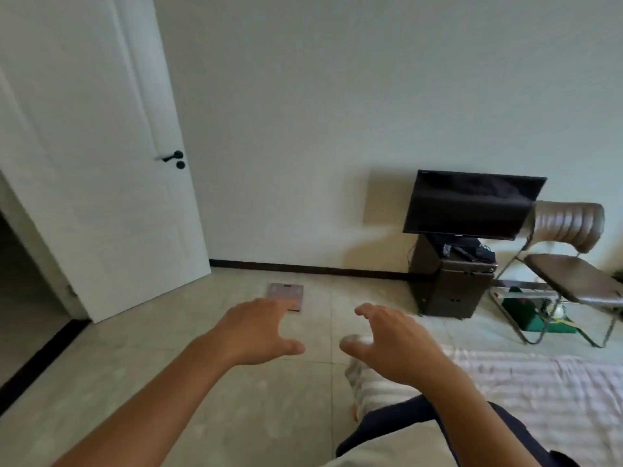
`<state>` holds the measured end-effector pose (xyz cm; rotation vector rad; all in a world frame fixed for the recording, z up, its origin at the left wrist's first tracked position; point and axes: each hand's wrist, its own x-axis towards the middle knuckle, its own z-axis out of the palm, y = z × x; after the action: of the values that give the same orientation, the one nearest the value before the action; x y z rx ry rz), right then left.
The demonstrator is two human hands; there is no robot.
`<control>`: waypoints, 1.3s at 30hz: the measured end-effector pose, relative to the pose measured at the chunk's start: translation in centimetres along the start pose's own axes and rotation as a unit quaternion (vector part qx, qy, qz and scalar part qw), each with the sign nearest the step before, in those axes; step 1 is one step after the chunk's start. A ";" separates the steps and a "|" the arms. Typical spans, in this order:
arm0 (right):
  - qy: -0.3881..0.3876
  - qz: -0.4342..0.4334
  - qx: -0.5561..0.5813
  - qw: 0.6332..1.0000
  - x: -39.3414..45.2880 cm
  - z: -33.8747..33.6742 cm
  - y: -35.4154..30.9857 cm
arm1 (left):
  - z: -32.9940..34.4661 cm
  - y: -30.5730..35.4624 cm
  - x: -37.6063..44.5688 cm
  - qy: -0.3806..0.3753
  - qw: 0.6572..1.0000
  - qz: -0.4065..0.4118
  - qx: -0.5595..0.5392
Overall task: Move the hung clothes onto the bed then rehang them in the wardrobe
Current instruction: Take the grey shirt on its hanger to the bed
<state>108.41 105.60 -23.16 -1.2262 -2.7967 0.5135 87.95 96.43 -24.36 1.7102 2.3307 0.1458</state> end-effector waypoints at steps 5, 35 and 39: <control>-0.012 -0.087 -0.033 0.996 1.0 1.5 -10.3 | -2.6 -8.6 -9.4 0.024 0.995 -0.090 -0.016; -0.157 -0.580 -0.083 0.795 4.0 15.2 -63.7 | -7.6 -39.3 -46.1 0.181 0.792 -0.574 -0.098; -0.173 -0.597 -0.076 0.780 1.9 18.1 -69.9 | -8.0 -43.7 -51.3 0.176 0.780 -0.595 -0.085</control>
<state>54.56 57.74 -18.30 0.8442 -3.1473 0.3811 59.99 34.85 -19.40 -0.1147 3.0405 0.4214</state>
